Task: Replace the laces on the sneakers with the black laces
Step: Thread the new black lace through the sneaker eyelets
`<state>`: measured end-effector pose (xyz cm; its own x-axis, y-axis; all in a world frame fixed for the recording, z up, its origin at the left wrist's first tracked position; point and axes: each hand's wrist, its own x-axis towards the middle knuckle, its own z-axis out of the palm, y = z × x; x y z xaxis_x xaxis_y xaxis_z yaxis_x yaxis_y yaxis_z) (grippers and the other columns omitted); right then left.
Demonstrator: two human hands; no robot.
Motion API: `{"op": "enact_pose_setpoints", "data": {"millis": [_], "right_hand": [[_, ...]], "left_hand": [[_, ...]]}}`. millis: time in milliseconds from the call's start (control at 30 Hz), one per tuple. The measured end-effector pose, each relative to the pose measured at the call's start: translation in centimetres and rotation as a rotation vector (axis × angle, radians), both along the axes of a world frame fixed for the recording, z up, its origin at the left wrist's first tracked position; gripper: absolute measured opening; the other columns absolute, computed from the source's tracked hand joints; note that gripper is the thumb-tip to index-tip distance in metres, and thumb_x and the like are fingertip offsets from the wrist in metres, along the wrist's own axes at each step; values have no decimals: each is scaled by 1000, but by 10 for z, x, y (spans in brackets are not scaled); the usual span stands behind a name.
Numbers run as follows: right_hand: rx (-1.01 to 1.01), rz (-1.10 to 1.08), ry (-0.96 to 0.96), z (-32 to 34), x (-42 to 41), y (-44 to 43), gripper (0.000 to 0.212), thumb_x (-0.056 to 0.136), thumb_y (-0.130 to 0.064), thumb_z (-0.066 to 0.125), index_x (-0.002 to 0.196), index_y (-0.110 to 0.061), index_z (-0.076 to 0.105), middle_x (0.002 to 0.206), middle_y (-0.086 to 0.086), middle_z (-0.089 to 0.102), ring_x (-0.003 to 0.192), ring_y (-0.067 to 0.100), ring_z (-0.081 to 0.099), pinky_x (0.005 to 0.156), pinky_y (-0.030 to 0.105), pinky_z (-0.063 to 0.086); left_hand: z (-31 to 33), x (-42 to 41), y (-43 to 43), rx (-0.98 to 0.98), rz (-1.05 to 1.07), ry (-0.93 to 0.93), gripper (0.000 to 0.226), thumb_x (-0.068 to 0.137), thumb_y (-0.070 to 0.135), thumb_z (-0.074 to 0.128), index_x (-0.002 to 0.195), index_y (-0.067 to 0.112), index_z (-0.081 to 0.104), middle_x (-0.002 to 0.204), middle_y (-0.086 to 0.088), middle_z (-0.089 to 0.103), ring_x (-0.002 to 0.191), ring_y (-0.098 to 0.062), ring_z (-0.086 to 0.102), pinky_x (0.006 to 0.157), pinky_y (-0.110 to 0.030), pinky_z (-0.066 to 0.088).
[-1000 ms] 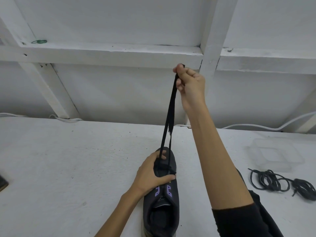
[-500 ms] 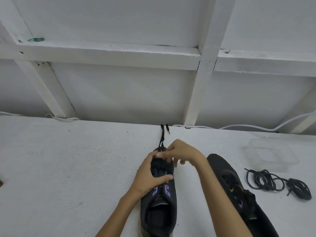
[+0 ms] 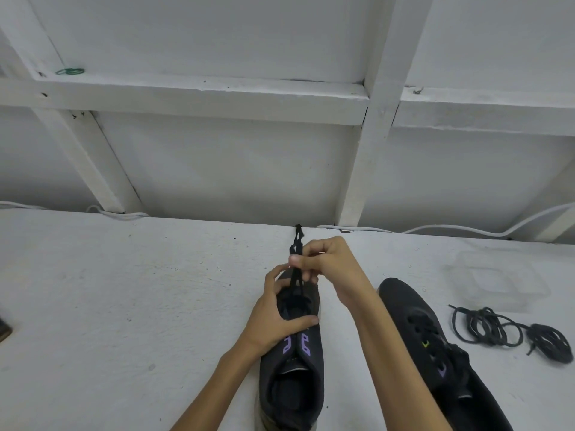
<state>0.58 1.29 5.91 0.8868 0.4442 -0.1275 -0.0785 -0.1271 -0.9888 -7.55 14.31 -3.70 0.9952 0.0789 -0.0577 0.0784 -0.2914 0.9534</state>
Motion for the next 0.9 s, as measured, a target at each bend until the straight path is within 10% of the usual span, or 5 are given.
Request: {"op": "enact_pose_setpoints", "data": {"millis": [467, 900], "right_hand": [[60, -51, 21, 5, -2, -10, 24, 85, -9, 74, 83, 13, 65, 62, 13, 59, 55, 20, 60, 60, 26, 53], [-183, -323, 115, -36, -44, -70, 23, 83, 6, 58, 102, -6, 58, 57, 5, 54, 45, 19, 49, 45, 28, 38]], "left_hand": [[15, -11, -8, -78, 75, -97, 29, 66, 37, 81, 86, 33, 61, 105, 2, 70, 104, -17, 64, 90, -30, 52], [42, -50, 22, -350, 459, -124, 31, 85, 12, 68, 113, 25, 64, 73, -2, 64, 79, -10, 65, 81, -16, 46]]}}
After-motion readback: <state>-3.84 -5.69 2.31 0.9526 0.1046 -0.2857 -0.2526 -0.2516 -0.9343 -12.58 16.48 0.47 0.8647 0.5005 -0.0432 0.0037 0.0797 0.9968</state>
